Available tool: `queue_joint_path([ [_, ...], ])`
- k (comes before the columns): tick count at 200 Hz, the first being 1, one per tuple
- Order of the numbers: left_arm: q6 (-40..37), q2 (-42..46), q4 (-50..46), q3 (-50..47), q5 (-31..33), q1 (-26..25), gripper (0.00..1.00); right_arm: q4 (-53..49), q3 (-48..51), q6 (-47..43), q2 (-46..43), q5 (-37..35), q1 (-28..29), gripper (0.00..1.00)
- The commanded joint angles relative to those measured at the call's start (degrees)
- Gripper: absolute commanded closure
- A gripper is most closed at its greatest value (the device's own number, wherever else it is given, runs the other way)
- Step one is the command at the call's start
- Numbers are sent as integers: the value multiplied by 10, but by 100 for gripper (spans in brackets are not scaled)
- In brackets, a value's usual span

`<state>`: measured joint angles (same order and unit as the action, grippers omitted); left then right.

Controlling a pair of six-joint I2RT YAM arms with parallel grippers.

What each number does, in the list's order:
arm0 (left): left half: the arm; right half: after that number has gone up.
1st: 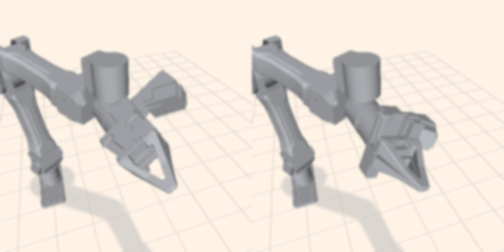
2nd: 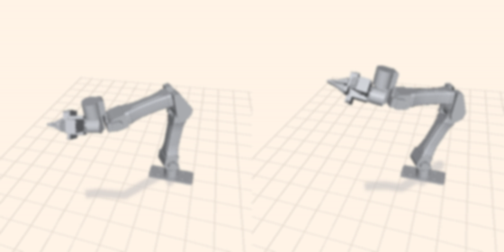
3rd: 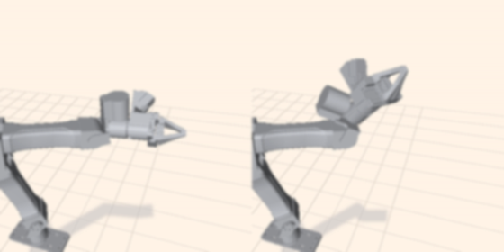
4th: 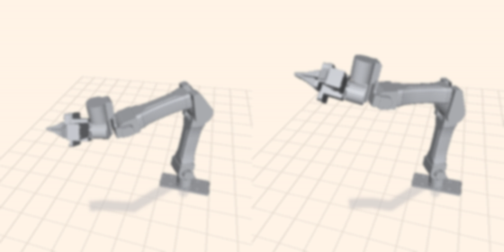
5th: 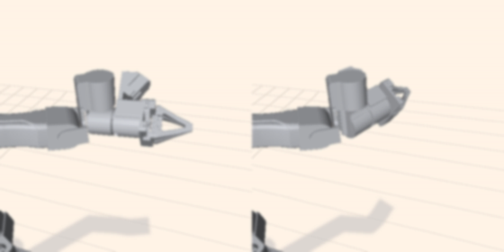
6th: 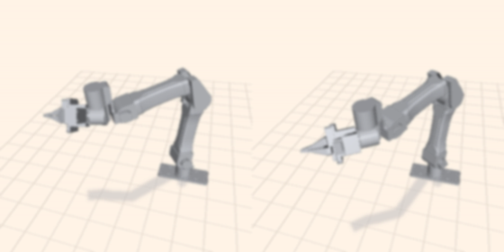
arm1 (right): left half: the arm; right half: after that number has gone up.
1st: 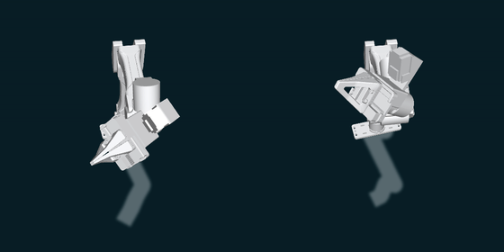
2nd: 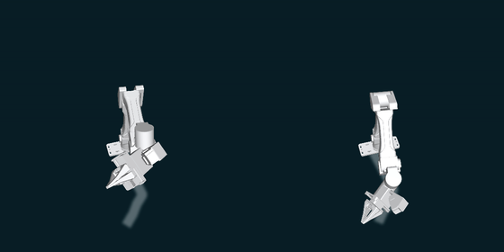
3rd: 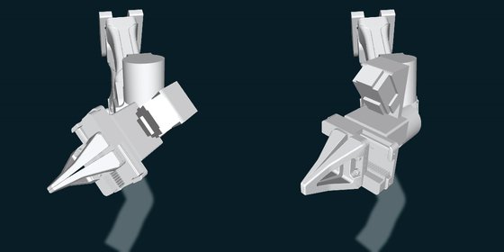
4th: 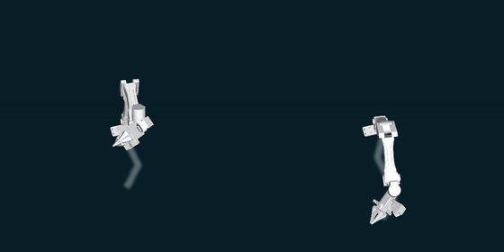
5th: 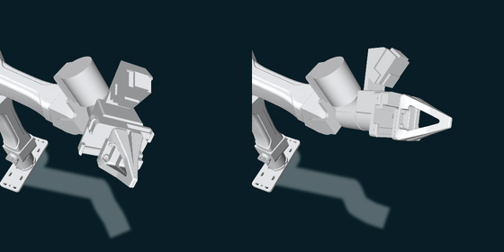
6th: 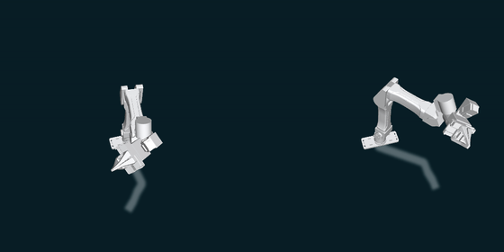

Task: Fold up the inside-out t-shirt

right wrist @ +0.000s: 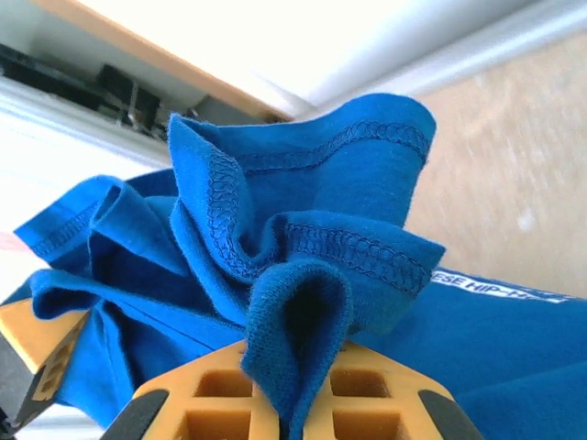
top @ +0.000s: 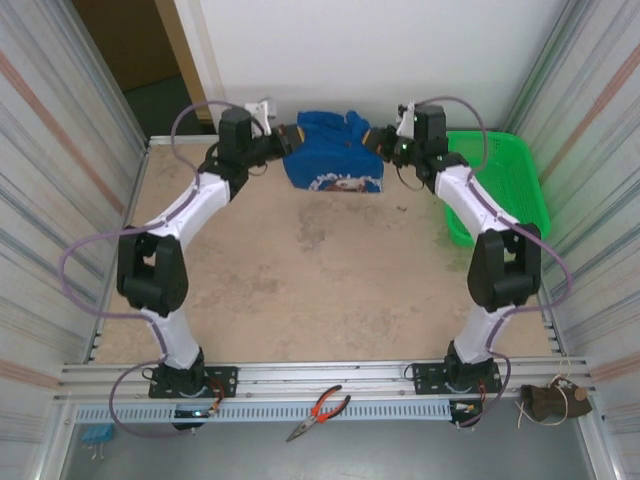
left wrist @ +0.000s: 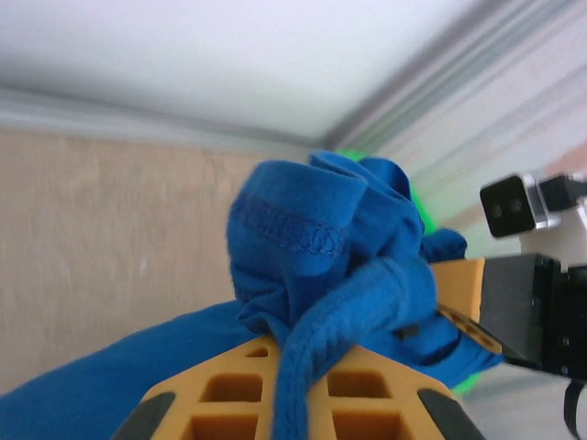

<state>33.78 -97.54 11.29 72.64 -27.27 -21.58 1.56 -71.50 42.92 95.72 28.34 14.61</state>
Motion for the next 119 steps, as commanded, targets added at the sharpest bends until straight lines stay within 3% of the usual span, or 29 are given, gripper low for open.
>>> queue_joint_path([
  [1,-30,53,55,-130,22,-43,100,83,142,6,-63,-26,21,100],
  [22,-53,111,80,-240,88,-96,100,106,257,2,-130,-71,52,100],
  [44,-71,139,82,-279,141,-120,100,98,303,-9,-169,-125,69,100],
  [119,-115,24,64,-191,216,-102,100,109,224,-44,-63,-181,38,100],
])
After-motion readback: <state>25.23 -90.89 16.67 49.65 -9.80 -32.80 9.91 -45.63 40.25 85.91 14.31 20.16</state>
